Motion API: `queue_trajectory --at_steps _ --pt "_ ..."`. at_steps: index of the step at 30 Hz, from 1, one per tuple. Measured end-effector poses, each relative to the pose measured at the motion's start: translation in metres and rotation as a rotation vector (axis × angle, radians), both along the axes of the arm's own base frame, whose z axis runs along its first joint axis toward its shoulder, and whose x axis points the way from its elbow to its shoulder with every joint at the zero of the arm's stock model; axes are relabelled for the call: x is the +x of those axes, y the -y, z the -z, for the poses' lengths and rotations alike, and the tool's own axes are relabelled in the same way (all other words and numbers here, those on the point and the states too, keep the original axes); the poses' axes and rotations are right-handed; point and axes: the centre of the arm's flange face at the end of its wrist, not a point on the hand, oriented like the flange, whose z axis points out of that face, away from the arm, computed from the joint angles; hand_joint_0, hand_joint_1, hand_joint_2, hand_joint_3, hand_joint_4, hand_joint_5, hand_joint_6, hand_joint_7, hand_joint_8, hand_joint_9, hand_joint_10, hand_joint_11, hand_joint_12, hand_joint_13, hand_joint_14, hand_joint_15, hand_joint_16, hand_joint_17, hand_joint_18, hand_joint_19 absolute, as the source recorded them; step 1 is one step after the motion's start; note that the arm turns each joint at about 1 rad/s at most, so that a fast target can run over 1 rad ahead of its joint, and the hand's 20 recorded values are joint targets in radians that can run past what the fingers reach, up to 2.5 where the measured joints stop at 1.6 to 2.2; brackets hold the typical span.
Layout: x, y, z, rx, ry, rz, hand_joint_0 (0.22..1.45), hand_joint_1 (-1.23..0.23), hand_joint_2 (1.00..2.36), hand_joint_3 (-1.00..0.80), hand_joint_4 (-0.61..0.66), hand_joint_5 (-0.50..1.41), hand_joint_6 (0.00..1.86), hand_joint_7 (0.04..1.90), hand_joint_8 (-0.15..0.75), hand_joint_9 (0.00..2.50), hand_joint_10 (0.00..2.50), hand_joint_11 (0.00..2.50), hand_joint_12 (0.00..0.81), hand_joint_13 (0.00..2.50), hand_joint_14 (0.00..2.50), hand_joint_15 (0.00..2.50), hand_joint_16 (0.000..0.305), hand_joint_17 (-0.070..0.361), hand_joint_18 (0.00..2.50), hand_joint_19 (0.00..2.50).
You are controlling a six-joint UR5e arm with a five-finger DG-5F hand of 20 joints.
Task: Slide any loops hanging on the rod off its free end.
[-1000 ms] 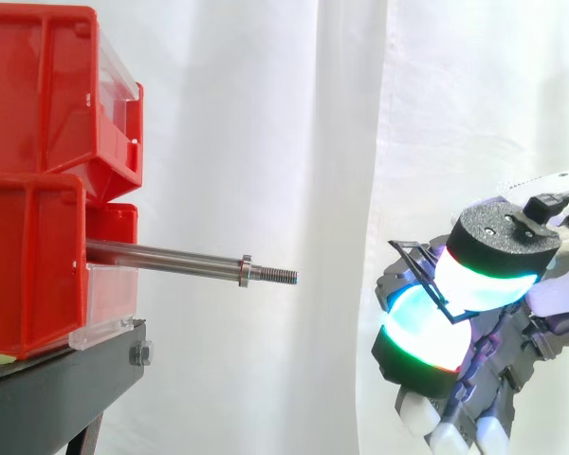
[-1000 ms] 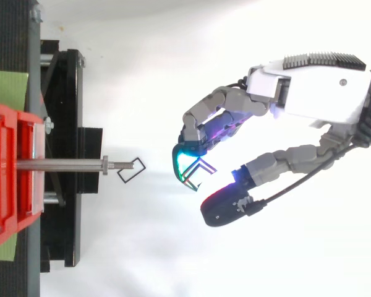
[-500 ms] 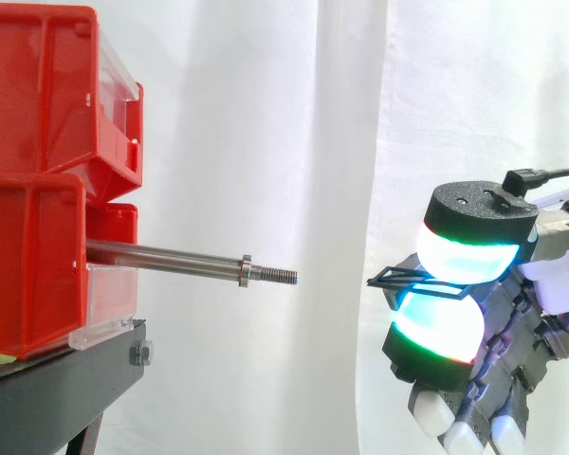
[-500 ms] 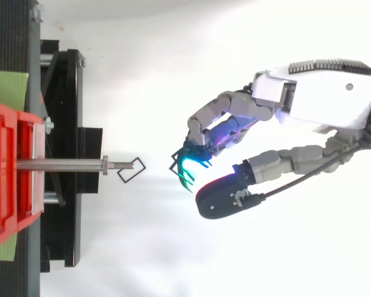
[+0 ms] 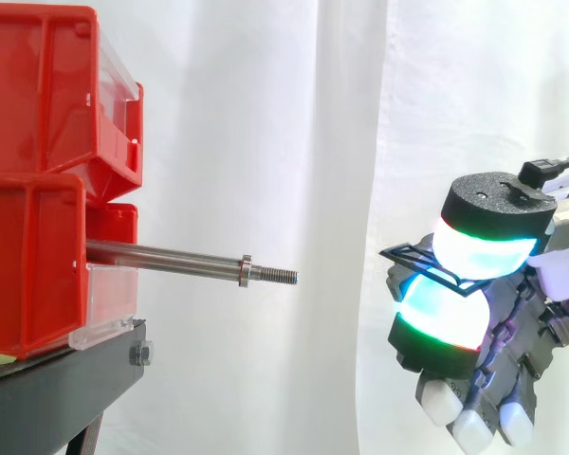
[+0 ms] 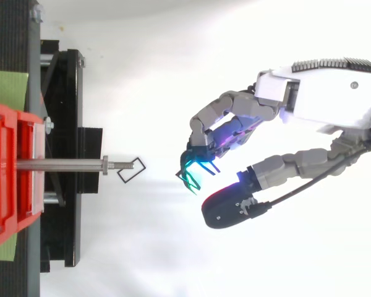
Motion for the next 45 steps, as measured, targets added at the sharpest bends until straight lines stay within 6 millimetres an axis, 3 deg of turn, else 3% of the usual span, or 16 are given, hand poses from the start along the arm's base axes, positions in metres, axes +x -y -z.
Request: queue_trajectory --at_steps 12,24,38,45 --pt "-0.0007 -0.0003 -0.0004 0.010 -0.007 0.002 0.51 -0.59 1.00 -0.50 0.13 -0.20 0.87 0.95 0.265 0.85 0.01 0.27 0.273 0.87 0.01 0.16 0.042 0.094 0.85 0.44" --pt "-0.0009 -0.0007 -0.0003 0.013 -0.008 0.001 0.46 -0.65 1.00 -0.50 0.16 -0.20 0.86 0.91 0.278 0.85 0.01 0.26 0.289 0.88 0.01 0.16 0.046 0.103 0.87 0.43" --pt "-0.0018 -0.0009 0.0002 0.022 -0.015 0.002 0.50 -0.76 1.00 -0.50 0.15 -0.21 0.85 0.91 0.263 0.84 0.01 0.28 0.276 0.88 0.01 0.16 0.042 0.096 0.86 0.44" --pt "-0.0018 -0.0009 0.0002 0.025 -0.015 0.002 0.62 -0.71 1.00 -0.48 0.10 -0.20 0.85 0.96 0.250 0.86 0.01 0.29 0.256 0.88 0.01 0.17 0.038 0.086 0.85 0.45"
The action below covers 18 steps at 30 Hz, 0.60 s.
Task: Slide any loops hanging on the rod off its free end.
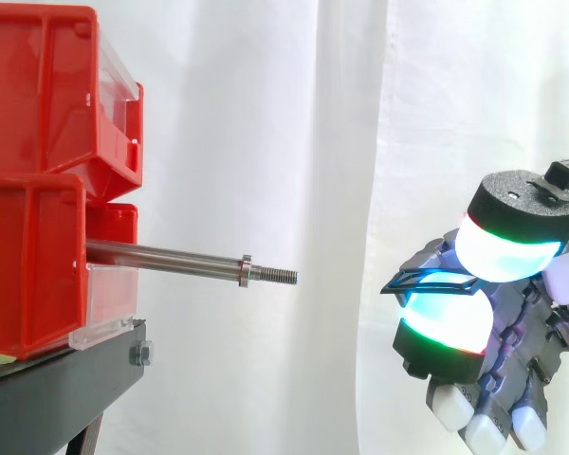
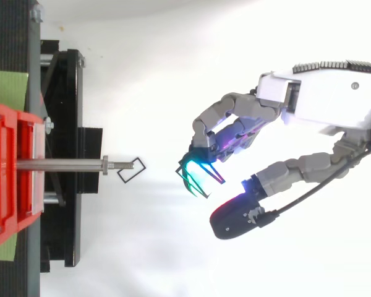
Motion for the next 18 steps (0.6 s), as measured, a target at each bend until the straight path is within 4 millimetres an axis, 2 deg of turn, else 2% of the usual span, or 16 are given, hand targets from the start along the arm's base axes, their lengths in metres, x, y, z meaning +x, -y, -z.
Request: queue_trajectory --at_steps 6,18 --pt "0.0000 0.0000 0.0000 0.004 0.000 0.001 0.63 -0.73 1.01 -0.40 0.05 -0.21 0.87 0.96 0.253 0.86 0.01 0.29 0.258 0.89 0.01 0.17 0.038 0.086 0.86 0.45" --pt "0.0000 -0.0001 0.0000 0.006 0.001 0.001 0.64 -0.76 1.00 -0.49 0.09 -0.21 0.87 0.93 0.251 0.87 0.01 0.30 0.254 0.91 0.01 0.18 0.038 0.086 0.89 0.45"
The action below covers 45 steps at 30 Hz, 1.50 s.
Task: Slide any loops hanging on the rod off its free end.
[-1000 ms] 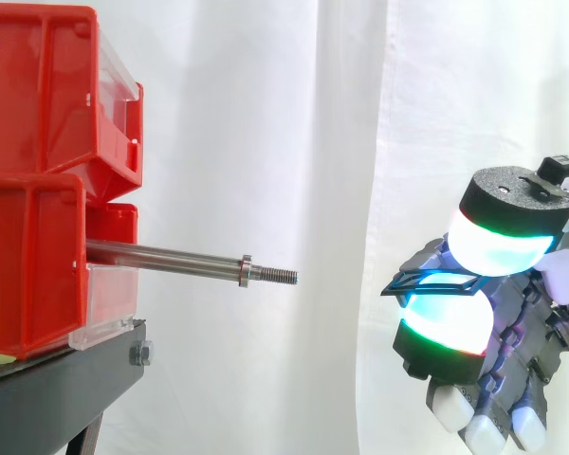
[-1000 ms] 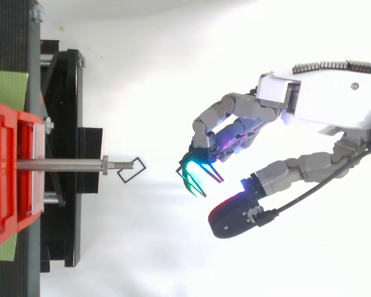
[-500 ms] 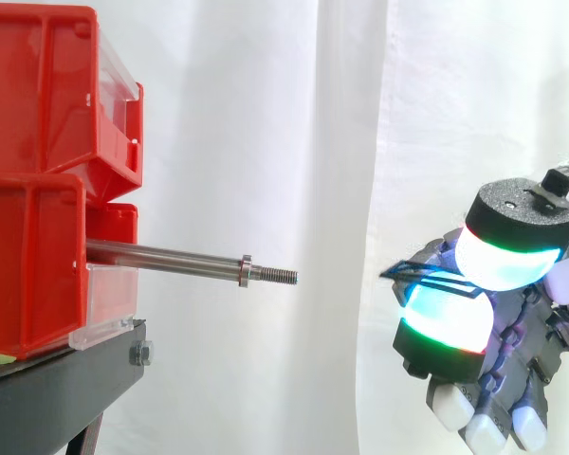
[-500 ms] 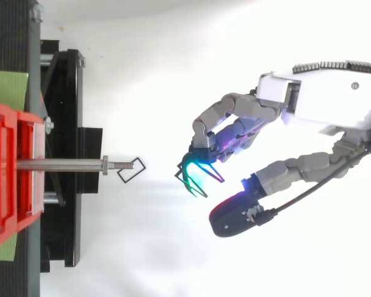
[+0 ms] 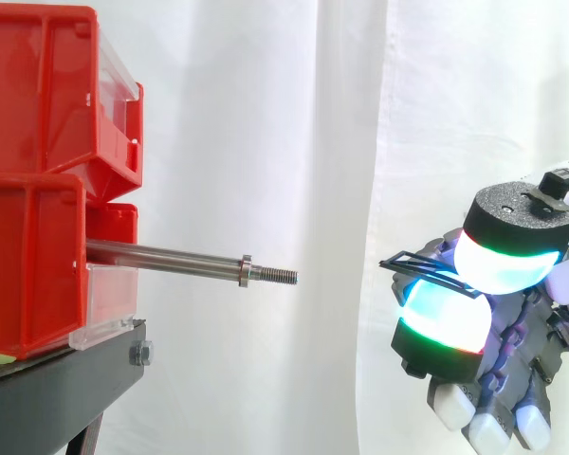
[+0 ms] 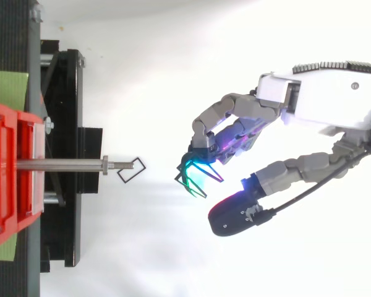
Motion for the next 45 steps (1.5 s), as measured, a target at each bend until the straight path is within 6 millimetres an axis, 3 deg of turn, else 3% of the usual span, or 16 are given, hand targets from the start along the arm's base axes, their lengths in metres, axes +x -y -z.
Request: queue_trajectory --at_steps 17,24,32,34,37,45 --pt "-0.0003 0.0008 0.0005 0.000 -0.003 0.001 0.65 -0.78 1.00 -0.50 0.05 -0.20 0.89 0.95 0.254 0.90 0.01 0.34 0.254 0.95 0.01 0.21 0.038 0.086 0.92 0.45" --pt "-0.0005 0.0010 0.0005 0.003 -0.003 0.003 0.65 -0.77 1.02 -0.31 -0.05 -0.21 0.92 1.09 0.252 0.91 0.01 0.38 0.251 0.97 0.01 0.24 0.039 0.087 0.94 0.47" --pt "-0.0014 0.0045 0.0008 0.013 -0.009 0.001 0.57 -0.53 1.02 -0.28 0.03 -0.21 0.92 1.05 0.249 0.94 0.01 0.38 0.254 0.96 0.01 0.28 0.042 0.095 0.91 0.55" --pt "-0.0019 0.0049 -0.0003 0.016 -0.009 0.000 0.56 -0.42 1.01 -0.29 0.04 -0.21 0.91 1.05 0.250 0.94 0.01 0.38 0.258 0.96 0.01 0.29 0.043 0.097 0.89 0.56" --pt "-0.0027 0.0054 -0.0024 0.019 -0.009 0.000 0.56 -0.38 1.02 -0.28 0.04 -0.20 0.89 1.06 0.255 0.93 0.01 0.37 0.261 0.95 0.01 0.29 0.043 0.097 0.88 0.57" --pt "-0.0050 0.0057 -0.0074 0.019 -0.010 0.000 0.57 -0.61 1.03 -0.09 0.03 -0.20 0.89 1.06 0.265 0.94 0.01 0.37 0.260 0.97 0.01 0.27 0.042 0.095 0.92 0.54"
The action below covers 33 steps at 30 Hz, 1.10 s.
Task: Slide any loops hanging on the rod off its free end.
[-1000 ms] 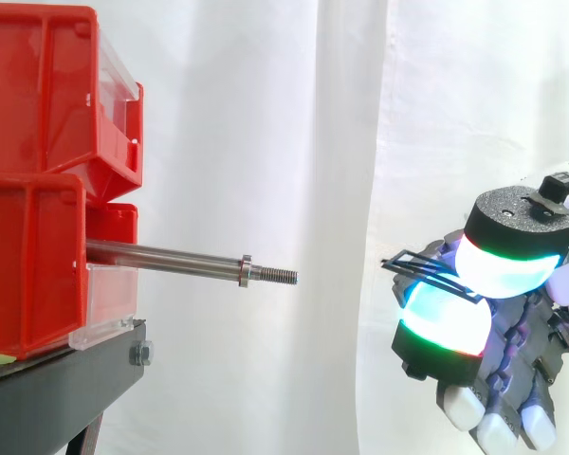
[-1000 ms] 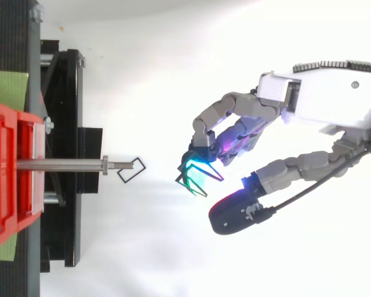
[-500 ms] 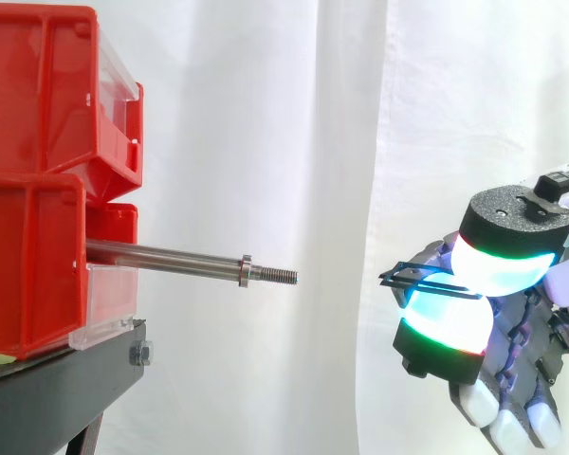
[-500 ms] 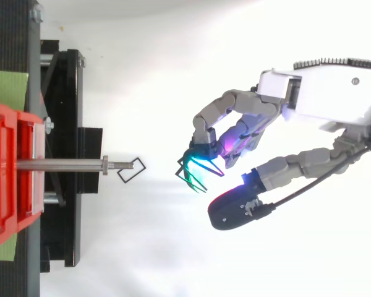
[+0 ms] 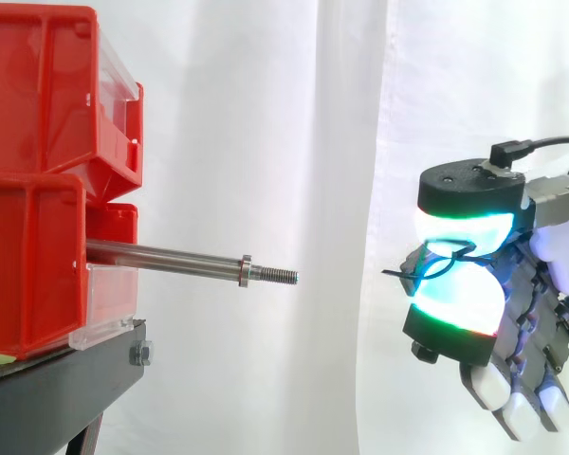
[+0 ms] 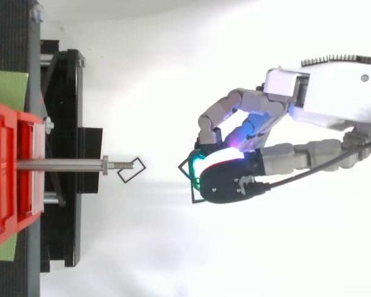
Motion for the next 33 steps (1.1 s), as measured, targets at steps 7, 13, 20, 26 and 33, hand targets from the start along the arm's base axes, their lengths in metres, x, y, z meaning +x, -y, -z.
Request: queue_trajectory --at_steps 7,13,20,26,33 --pt "-0.0013 0.0008 -0.0028 0.000 -0.001 0.001 0.59 -0.68 1.02 -0.19 0.05 -0.21 0.90 1.00 0.254 0.92 0.01 0.38 0.255 0.96 0.01 0.28 0.041 0.093 0.92 0.53" --pt "-0.0027 0.0013 -0.0055 0.000 -0.002 0.002 0.59 -0.74 1.01 -0.36 0.06 -0.21 0.90 0.99 0.245 0.92 0.01 0.39 0.251 0.96 0.01 0.27 0.041 0.092 0.92 0.52" --pt "-0.0030 0.0016 -0.0056 -0.002 -0.003 0.004 0.60 -0.80 1.00 -0.45 0.07 -0.21 0.90 0.98 0.234 0.91 0.01 0.38 0.247 0.96 0.01 0.27 0.040 0.090 0.91 0.51" --pt "-0.0030 0.0015 -0.0057 -0.003 -0.003 0.003 0.62 -0.82 1.00 -0.47 0.05 -0.21 0.90 0.98 0.231 0.91 0.01 0.39 0.246 0.96 0.01 0.26 0.039 0.089 0.91 0.51" --pt "-0.0030 0.0016 -0.0057 -0.001 -0.003 0.004 0.61 -0.74 1.01 -0.44 0.04 -0.20 0.89 0.99 0.236 0.92 0.01 0.39 0.244 0.97 0.01 0.28 0.039 0.089 0.91 0.51"
